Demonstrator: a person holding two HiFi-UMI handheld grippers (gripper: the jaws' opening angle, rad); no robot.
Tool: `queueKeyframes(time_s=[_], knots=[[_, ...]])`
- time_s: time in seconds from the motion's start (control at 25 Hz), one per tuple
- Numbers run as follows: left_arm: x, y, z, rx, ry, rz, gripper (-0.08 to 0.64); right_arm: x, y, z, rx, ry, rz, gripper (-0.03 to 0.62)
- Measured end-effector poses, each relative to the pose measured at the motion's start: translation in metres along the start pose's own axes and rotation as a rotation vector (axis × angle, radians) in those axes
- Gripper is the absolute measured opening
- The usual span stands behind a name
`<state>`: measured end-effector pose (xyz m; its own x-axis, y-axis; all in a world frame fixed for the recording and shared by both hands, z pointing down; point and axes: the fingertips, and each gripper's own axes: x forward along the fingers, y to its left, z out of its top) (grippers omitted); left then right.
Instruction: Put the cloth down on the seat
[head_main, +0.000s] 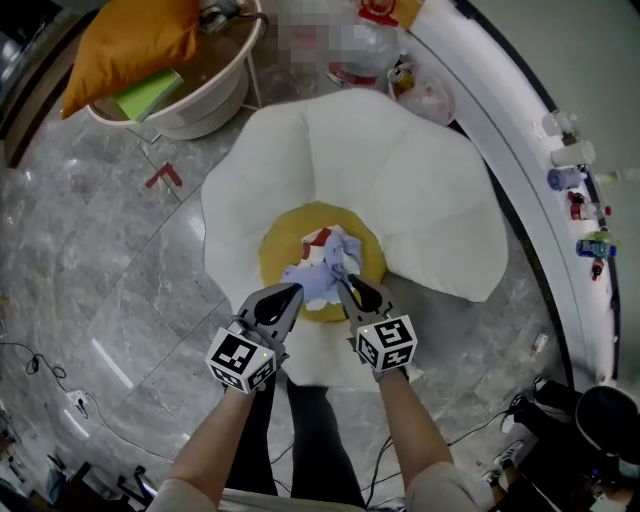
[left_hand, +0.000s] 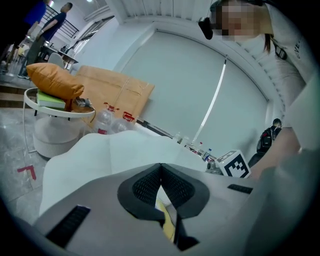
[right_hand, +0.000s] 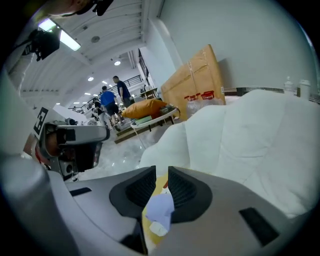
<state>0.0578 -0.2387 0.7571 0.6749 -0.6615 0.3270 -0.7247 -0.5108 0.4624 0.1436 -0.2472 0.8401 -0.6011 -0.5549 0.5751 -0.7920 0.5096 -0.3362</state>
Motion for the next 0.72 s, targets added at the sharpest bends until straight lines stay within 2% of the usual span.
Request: queueKeyframes(time_s=[0.32,0.72], knots=[[-0.013,-0.047,0.028,0.053,0.02,-0.057,0.014,-0.059,0.036,0.036,0.009,-0.045,0.047,0.039],[-0.047,-0.103,0.072,0.097,0.016,-0.105,0.014,-0.131,0.086,0.095,0.011,-0.145,0.116,0.029]])
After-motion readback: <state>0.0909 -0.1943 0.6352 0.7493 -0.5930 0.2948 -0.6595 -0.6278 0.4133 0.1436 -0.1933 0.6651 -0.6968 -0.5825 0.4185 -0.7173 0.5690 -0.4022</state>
